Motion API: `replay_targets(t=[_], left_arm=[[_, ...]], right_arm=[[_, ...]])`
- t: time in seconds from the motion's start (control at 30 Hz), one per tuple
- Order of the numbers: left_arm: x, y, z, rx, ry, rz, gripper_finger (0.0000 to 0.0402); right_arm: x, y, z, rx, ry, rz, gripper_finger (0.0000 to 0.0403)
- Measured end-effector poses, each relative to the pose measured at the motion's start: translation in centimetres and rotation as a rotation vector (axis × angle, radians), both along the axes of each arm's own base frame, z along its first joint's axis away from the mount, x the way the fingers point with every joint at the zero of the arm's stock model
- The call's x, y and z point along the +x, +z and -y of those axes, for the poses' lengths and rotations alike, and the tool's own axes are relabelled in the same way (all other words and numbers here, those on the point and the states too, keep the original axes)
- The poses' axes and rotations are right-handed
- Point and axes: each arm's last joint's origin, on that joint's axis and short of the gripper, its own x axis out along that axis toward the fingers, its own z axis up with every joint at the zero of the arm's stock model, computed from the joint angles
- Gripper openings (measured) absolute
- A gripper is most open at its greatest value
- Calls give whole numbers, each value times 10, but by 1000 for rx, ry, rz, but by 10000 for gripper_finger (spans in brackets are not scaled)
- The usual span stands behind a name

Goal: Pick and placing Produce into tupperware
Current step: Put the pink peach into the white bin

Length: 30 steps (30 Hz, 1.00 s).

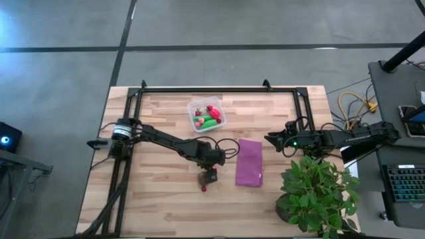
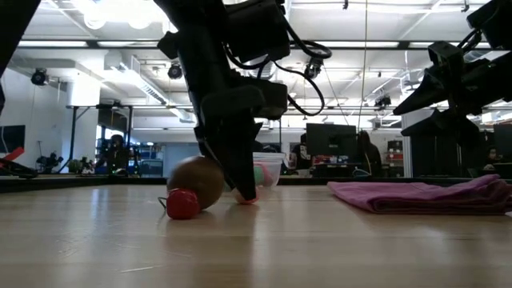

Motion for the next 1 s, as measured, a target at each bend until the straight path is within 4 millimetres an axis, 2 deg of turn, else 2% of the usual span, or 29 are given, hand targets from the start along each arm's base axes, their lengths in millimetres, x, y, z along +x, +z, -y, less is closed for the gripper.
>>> replay_targets(t=[0.23,0.43,0.53,0.63,0.8,0.9,1.0], left_arm=[[0,-1,0,1,0,-1,157],[2,4,0,-2,-1,13,120],[3,18,-2,-5,6,49,109],[1,44,-10,40,19,125,104],[-8,88,-36,214,71,229,102],[-17,114,-67,308,190,265,102],[-26,125,-106,337,307,270,102]], right_arm=[[0,0,0,-4,-1,-2,216],[0,0,0,-7,0,-3,216],[0,0,0,-7,0,-2,216],[0,0,0,-8,1,-3,216],[0,0,0,-10,1,-3,216],[0,0,0,-10,1,-3,217],[0,0,0,-10,1,-2,217]])
